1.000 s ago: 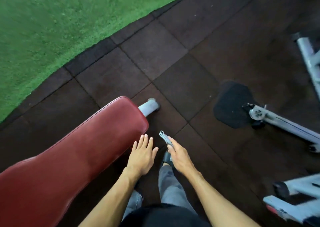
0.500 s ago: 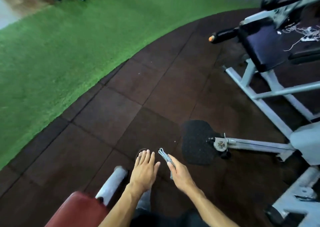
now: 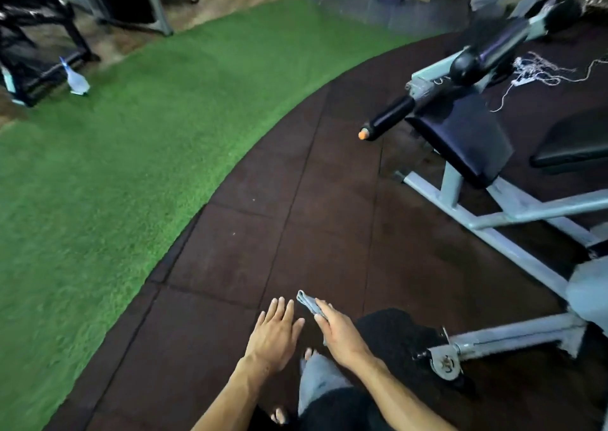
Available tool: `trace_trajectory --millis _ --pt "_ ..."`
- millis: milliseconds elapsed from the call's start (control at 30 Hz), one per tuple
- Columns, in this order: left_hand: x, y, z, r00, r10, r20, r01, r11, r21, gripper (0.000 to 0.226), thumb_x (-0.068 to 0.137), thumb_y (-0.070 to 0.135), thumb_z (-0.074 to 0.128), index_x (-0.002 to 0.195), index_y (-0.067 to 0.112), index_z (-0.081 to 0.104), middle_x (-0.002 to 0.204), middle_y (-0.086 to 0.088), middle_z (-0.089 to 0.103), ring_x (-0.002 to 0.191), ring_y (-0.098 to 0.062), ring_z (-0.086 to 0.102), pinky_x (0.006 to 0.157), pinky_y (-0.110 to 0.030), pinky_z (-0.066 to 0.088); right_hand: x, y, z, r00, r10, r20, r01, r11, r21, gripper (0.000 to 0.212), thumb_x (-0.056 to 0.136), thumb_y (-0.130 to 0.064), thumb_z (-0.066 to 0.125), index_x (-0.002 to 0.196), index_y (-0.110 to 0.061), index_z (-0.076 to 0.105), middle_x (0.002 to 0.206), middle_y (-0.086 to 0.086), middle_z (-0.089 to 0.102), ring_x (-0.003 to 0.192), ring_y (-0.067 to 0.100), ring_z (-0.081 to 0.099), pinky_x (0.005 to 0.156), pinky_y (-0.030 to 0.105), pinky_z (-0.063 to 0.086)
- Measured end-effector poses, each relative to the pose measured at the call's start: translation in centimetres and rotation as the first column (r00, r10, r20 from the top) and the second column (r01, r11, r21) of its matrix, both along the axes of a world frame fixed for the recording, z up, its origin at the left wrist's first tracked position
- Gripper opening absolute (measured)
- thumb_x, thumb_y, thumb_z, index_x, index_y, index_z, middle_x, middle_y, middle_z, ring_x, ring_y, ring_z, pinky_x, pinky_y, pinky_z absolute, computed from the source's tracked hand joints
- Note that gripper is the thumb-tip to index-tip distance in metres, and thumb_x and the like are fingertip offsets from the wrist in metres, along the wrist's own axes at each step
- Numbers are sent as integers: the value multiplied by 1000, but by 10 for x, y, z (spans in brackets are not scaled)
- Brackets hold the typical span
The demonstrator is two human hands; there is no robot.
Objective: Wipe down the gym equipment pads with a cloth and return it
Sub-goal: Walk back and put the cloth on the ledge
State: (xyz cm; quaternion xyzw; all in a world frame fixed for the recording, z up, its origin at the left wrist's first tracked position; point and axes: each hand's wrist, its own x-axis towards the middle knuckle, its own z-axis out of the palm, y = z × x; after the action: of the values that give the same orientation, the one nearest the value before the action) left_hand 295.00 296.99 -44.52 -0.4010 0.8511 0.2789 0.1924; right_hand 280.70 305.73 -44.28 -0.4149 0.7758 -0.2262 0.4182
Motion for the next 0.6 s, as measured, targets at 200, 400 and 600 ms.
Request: trace_trajectory --millis 200,400,600 --pt "-107 -174 -10 999 -37 5 37 999 -3 64 103 48 12 156 14 8 166 -5 4 154 -20 -2 126 -38 8 -107 -161 -18 999 -24 47 26 999 -34 43 104 -23 36 147 -24 35 149 -11 37 140 2 26 107 13 21" --pt "-233 -339 -3 997 -69 15 70 997 -14 68 100 55 11 153 13 24 161 -10 27 150 -24 22 122 -35 22 -235 -320 -9 998 -61 20 61 998 11 42 104 -26 35 146 -20 37 147 3 44 135 18 43 84 13 38" --pt "-361 -492 2 992 -124 9 124 992 -4 48 104 44 26 136 16 47 143 -4 50 135 -25 43 110 -39 36 -348 -467 -19 994 -109 1 108 993 53 42 103 -29 35 143 -18 42 134 6 56 102 24 62 75 12 48"
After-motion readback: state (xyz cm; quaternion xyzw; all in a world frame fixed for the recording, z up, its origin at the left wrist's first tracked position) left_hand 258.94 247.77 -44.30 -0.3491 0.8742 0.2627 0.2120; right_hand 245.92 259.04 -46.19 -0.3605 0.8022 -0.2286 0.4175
